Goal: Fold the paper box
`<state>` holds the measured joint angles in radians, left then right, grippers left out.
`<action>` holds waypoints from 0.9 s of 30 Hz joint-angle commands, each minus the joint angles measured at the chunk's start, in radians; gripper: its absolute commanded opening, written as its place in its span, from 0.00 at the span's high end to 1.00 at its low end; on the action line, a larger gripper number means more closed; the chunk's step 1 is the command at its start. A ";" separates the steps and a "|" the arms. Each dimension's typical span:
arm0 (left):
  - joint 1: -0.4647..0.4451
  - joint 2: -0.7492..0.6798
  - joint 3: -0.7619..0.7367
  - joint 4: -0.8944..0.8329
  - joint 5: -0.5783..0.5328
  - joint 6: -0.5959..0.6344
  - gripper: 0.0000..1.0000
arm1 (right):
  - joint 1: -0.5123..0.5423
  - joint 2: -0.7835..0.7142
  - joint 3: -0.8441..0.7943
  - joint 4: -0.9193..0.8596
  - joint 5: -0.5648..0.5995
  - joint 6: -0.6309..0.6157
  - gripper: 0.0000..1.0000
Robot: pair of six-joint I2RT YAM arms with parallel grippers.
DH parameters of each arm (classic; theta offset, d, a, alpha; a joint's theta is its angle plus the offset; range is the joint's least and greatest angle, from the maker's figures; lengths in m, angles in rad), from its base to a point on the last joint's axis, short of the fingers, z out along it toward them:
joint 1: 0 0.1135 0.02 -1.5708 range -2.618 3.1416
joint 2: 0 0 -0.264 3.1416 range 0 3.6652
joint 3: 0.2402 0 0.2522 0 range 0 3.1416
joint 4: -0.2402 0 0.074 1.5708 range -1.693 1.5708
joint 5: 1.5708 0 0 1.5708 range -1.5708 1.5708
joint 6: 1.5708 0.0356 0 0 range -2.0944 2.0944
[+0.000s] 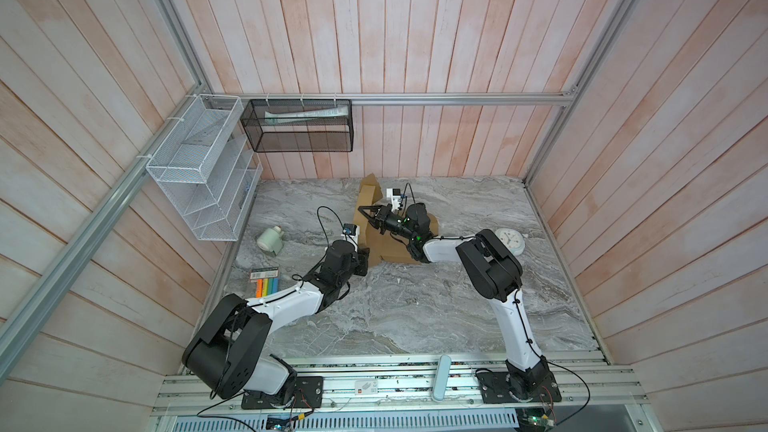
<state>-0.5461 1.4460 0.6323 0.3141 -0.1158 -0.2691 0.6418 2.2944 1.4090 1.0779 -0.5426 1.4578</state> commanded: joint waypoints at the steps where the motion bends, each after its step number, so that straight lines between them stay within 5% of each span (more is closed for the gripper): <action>1: 0.031 -0.028 0.061 0.172 -0.037 -0.026 0.53 | 0.038 -0.007 -0.032 -0.046 -0.067 -0.019 1.00; 27: 0.095 -0.276 -0.067 0.038 0.022 -0.043 0.42 | 0.036 -0.158 -0.008 -0.408 0.222 -0.037 1.00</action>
<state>-0.4564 1.2030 0.5823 0.3798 -0.0856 -0.3008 0.6777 2.1662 1.3666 0.7387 -0.3706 1.4353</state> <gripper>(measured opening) 0.574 0.048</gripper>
